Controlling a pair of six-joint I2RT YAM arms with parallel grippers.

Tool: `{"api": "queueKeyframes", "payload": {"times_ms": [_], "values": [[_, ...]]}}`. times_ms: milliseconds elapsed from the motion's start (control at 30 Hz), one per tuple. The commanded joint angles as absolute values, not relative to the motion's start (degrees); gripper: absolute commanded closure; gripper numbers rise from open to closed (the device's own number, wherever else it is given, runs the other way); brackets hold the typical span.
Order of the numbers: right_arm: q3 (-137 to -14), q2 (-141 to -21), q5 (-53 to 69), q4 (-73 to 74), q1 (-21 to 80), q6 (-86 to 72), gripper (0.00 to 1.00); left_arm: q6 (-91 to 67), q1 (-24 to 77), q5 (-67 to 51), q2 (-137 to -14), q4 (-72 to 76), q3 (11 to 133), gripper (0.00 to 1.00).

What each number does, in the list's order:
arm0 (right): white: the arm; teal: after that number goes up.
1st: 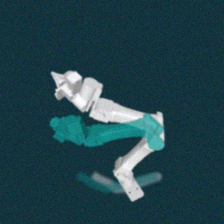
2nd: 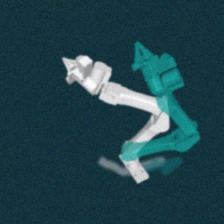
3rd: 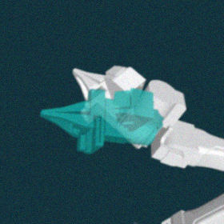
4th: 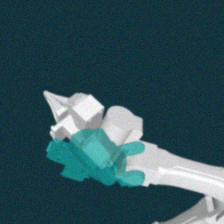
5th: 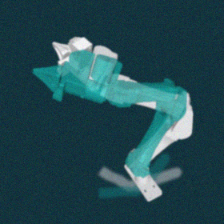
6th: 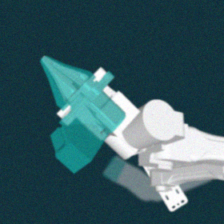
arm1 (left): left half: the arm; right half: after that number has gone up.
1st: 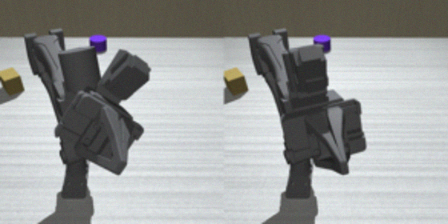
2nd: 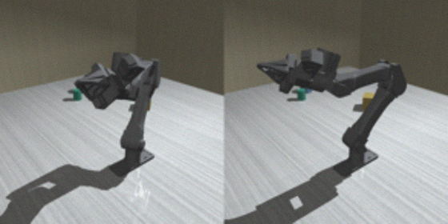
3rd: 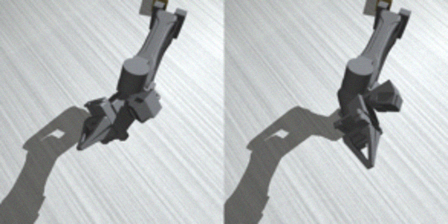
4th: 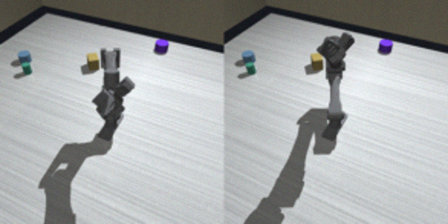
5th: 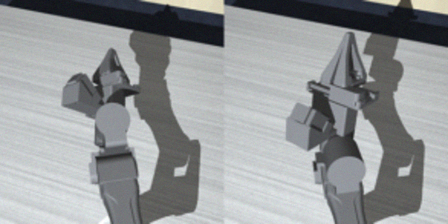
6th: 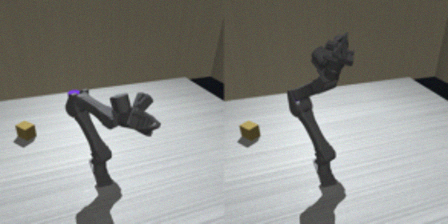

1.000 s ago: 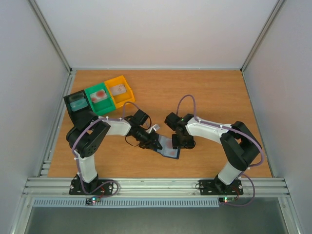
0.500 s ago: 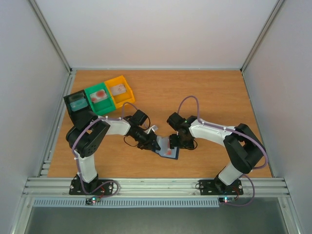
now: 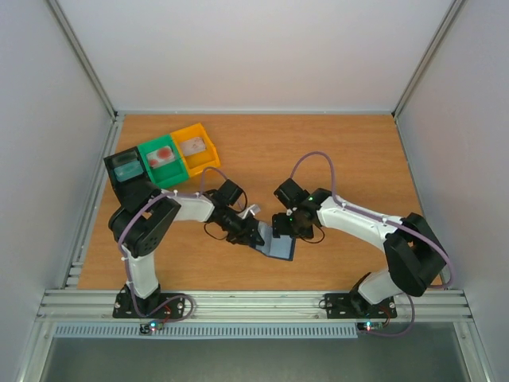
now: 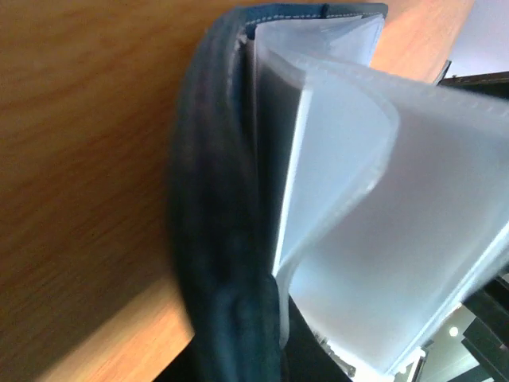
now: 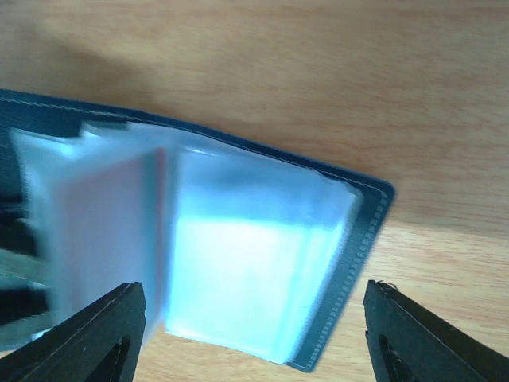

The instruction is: Take the credit cards out of the card holder

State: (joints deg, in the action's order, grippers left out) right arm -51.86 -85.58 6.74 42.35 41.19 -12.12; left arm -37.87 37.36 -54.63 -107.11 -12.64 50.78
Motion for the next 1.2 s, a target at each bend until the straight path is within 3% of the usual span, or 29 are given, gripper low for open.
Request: {"api": "queueKeyframes", "payload": {"times_ms": [0, 367, 500, 800, 1000, 1167], "values": [[-54.1, -87.2, 4.8, 43.5, 42.5, -13.6, 0.25, -37.3, 38.3, -55.9, -108.6, -8.9, 51.4, 1.0], [-56.5, -91.6, 7.8, 39.9, 43.4, -11.0, 0.26, -37.3, 38.3, -56.0, -108.6, -8.8, 51.4, 1.0], [-54.6, -87.5, 10.5, 36.5, 43.4, -10.5, 0.33, -37.2, 38.3, -56.1, -108.7, -8.9, 51.5, 1.0], [-53.5, -80.4, 11.5, 34.7, 43.1, -12.1, 0.33, -37.1, 38.3, -56.2, -108.7, -8.8, 51.5, 1.0], [-54.3, -83.0, 10.2, 37.2, 43.1, -12.5, 0.45, -37.0, 38.3, -56.1, -108.7, -8.9, 51.5, 1.0], [-57.9, -86.1, 13.6, 35.9, 44.1, -11.5, 0.39, -37.1, 38.3, -56.2, -108.8, -8.9, 51.5, 1.0]]}}
